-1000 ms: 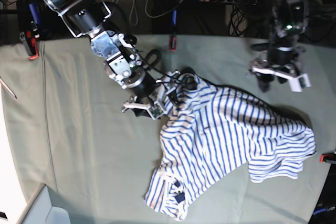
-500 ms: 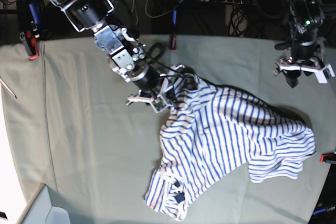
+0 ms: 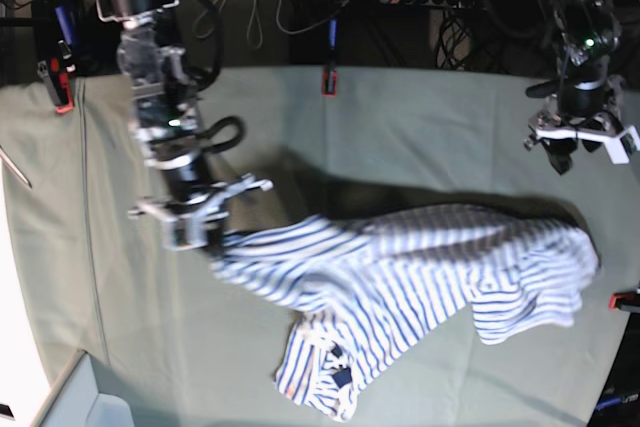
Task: Layout the t-shirt on the table in an organized manner, then fold the t-shirt properly
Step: 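Pull the grippers apart, stretching the shirt between them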
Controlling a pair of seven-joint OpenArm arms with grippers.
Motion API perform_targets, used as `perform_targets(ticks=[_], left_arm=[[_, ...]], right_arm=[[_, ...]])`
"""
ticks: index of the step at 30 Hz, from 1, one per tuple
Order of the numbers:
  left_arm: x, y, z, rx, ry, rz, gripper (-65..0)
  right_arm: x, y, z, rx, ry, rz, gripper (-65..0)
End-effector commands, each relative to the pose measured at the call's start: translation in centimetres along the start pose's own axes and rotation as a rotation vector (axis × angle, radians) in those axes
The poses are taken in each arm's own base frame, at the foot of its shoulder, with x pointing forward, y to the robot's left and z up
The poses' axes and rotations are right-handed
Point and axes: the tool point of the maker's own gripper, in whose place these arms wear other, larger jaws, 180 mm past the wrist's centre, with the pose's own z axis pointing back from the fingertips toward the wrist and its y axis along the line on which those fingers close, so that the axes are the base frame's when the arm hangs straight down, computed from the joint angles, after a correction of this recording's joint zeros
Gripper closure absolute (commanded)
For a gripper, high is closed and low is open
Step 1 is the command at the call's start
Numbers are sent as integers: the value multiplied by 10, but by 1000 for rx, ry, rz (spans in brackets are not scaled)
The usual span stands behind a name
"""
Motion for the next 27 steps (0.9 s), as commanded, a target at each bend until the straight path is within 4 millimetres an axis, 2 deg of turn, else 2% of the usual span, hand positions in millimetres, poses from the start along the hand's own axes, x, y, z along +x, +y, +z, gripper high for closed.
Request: perform_targets(ticks=[1, 4, 6, 12, 15, 27], left_arm=[[14, -1, 1, -4, -45, -11, -351], [13, 1, -1, -2, -45, -8, -351], [23, -5, -6, -12, -68, -2, -352], [9, -5, -27, -4, -24, 37, -352], [-8, -6, -42, 1, 26, 64, -352], [-56, -17, -84, 12, 177, 142, -348]], right_arm=[[12, -21, 6, -52, -45, -1, 0], [13, -69, 28, -182, -55, -14, 0], [6, -97, 45, -259, -41, -20, 0], [-10, -134, 71, -362, -4, -22, 0], [-10, -140, 74, -379, -2, -23, 0], [-24, -133, 81, -369, 31, -29, 0]])
